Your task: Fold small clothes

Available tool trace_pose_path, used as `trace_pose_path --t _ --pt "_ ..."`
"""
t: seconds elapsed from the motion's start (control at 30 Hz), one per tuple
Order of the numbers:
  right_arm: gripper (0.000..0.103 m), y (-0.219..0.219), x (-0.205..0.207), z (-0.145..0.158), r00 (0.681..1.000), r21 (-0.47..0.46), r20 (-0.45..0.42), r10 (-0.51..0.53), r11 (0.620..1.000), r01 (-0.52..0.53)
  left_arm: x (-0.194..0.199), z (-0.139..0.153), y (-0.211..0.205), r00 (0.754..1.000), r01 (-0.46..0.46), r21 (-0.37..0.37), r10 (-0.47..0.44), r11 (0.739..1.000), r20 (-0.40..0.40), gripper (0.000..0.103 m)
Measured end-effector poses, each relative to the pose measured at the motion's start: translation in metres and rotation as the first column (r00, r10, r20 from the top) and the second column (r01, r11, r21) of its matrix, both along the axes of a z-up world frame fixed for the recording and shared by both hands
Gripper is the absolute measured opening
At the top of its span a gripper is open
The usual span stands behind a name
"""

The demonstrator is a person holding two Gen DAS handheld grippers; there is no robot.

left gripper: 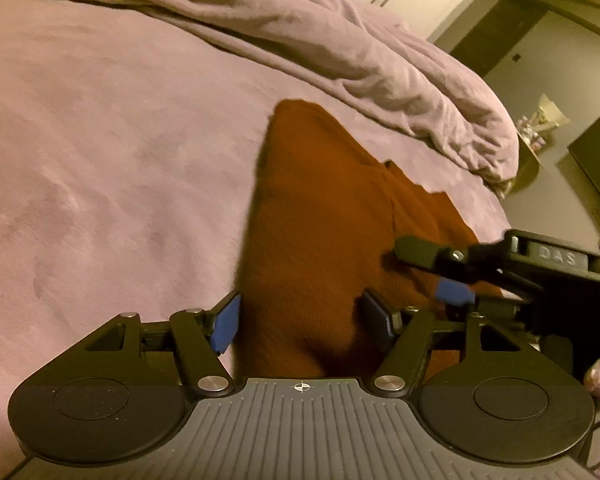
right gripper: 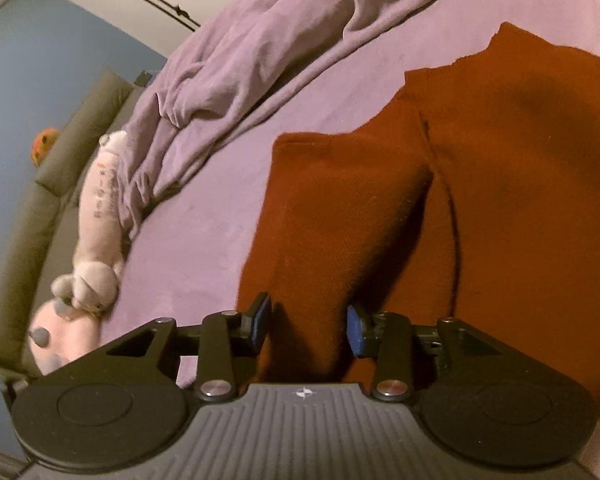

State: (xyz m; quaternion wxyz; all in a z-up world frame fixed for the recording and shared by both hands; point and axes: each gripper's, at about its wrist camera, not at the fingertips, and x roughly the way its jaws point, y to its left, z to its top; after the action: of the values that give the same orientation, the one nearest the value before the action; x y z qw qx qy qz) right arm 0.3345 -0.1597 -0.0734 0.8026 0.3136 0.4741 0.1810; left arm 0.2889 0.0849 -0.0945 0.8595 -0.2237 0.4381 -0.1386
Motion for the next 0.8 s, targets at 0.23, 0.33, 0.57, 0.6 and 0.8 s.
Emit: trace_pose_path --t 0.23,0.33,0.57,0.6,0.8 --pt "0.009 0.016 -0.02 0.032 0.98 -0.326 0.176 0.094 0.945 -0.032 -0.01 0.032 0.001 0.997 -0.026 0.073 0.021 0.997 0.072 0.075" --pt "0.009 0.009 -0.023 0.035 0.977 -0.396 0.198 0.083 0.918 0.002 -0.005 0.033 0.002 0.996 -0.055 0.13 0.045 0.99 0.077 0.076" --pt "0.019 -0.001 -0.023 0.019 0.986 -0.397 0.144 0.083 0.917 -0.019 0.001 0.011 0.0 1.0 -0.023 0.078 0.022 0.997 0.016 0.077" --pt "0.029 -0.006 -0.024 0.022 0.987 -0.384 0.15 0.062 0.924 0.0 0.001 0.012 0.001 1.0 -0.024 0.08 0.023 0.996 0.017 0.077" --pt "0.041 -0.046 -0.022 0.007 0.997 -0.251 0.059 -0.057 0.966 0.07 0.003 0.012 0.0 1.0 -0.023 0.083 0.022 0.996 0.013 0.077"
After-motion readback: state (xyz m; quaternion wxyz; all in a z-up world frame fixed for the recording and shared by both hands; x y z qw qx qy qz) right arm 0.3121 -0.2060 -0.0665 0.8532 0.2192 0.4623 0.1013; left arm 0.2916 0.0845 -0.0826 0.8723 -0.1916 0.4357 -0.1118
